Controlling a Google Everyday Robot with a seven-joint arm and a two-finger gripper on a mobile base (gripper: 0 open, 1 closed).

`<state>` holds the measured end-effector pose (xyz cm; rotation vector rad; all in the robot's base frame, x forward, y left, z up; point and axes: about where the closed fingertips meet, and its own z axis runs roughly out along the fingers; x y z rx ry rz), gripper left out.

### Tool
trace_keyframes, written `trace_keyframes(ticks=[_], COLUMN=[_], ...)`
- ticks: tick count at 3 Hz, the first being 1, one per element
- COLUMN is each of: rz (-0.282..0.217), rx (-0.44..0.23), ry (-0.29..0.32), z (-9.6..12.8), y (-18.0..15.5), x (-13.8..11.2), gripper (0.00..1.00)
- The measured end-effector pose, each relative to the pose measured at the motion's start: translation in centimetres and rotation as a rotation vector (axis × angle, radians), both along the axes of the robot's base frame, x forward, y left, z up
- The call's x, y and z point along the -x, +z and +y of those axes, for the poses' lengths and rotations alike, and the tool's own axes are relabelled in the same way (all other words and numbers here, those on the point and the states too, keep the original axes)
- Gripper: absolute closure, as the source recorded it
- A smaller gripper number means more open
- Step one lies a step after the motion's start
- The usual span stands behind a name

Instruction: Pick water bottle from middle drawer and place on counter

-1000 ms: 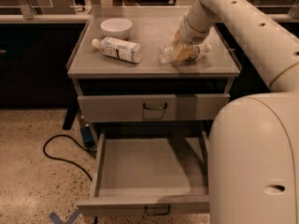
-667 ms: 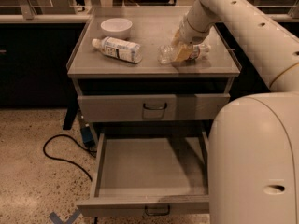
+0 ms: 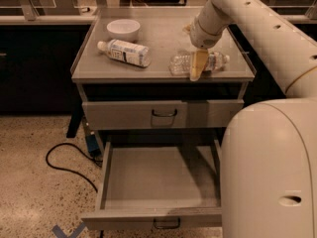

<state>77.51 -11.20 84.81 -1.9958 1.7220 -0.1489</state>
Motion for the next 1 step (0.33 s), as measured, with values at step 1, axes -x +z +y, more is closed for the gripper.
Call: trace_keyframes(ticks=[1], rz=[0.000], rx=[0.000], ry=[0.000], z=[0.00], y=[0.00], x=[0.00], gripper=[0.00])
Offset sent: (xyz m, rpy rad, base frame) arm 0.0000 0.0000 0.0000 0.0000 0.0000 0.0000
